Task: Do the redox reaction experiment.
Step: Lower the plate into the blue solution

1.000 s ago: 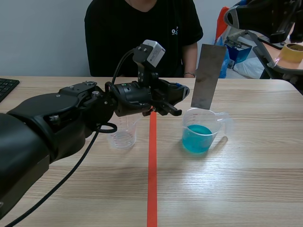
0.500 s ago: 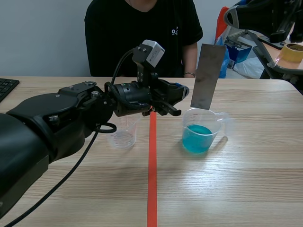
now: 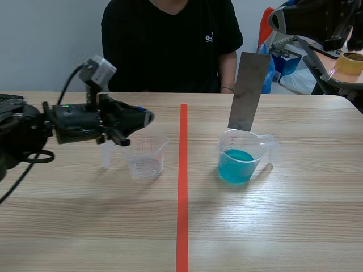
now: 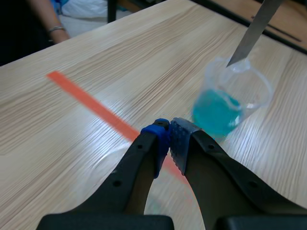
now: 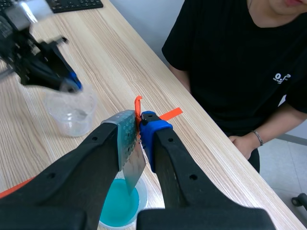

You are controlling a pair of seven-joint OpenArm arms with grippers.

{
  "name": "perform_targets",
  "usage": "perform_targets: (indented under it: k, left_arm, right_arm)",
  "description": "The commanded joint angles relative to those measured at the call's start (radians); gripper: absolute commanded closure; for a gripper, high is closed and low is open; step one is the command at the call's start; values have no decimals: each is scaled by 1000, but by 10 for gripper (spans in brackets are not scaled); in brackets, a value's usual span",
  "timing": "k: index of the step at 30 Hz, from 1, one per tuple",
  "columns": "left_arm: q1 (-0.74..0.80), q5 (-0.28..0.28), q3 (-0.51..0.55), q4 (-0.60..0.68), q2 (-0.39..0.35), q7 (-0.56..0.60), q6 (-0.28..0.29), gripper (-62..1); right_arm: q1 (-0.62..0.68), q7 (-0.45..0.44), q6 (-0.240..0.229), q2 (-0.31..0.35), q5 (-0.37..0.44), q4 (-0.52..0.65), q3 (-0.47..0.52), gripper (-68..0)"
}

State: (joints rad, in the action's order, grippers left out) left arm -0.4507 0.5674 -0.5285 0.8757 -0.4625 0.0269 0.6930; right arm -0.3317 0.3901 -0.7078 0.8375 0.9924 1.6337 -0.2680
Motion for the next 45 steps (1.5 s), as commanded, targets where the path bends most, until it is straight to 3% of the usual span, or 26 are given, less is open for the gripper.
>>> perform_targets:
  k: [1,4,10,12,15,19,28,34,36,40,45]
  left_arm:
    - [37,37,44,55,-69,32,3,-40]
    - [131,83,104,125,-201,66,3,-40]
    - [404,73,288,177,-391,192,3,-40]
    - [514,53,364,177,-425,243,3,-40]
    - [688,-34,491,177,-438,317,3,-40]
    - [904,-217,646,177,-392,430,2,-40]
    - [1202,-678,872,177,-144,638,-169,-40]
    - [1303,-917,933,179,18,722,-296,-40]
    - [1330,-980,941,180,58,742,-334,-40]
    - [1377,-1050,945,195,113,740,-386,-40]
    - [1410,-1059,945,199,124,737,-385,-40]
  right_arm:
    - [-11,-26,2,15,14,14,21,-8]
    - [-12,-30,3,11,14,14,21,-8]
    - [-11,-29,3,-18,2,14,21,-8]
    - [-11,-28,3,-28,-7,14,20,-8]
    - [-11,-25,3,-47,-29,14,20,-9]
    - [-11,-25,3,-71,-55,14,18,-8]
    - [-11,-26,3,-109,-125,2,5,-8]
    - [-11,-26,3,-124,-156,-17,-9,-8]
    - [-11,-26,3,-127,-159,-24,-15,-8]
    - [-11,-30,3,-135,-180,-39,-27,-8]
    - [-11,-37,3,-134,-182,-54,-28,-8]
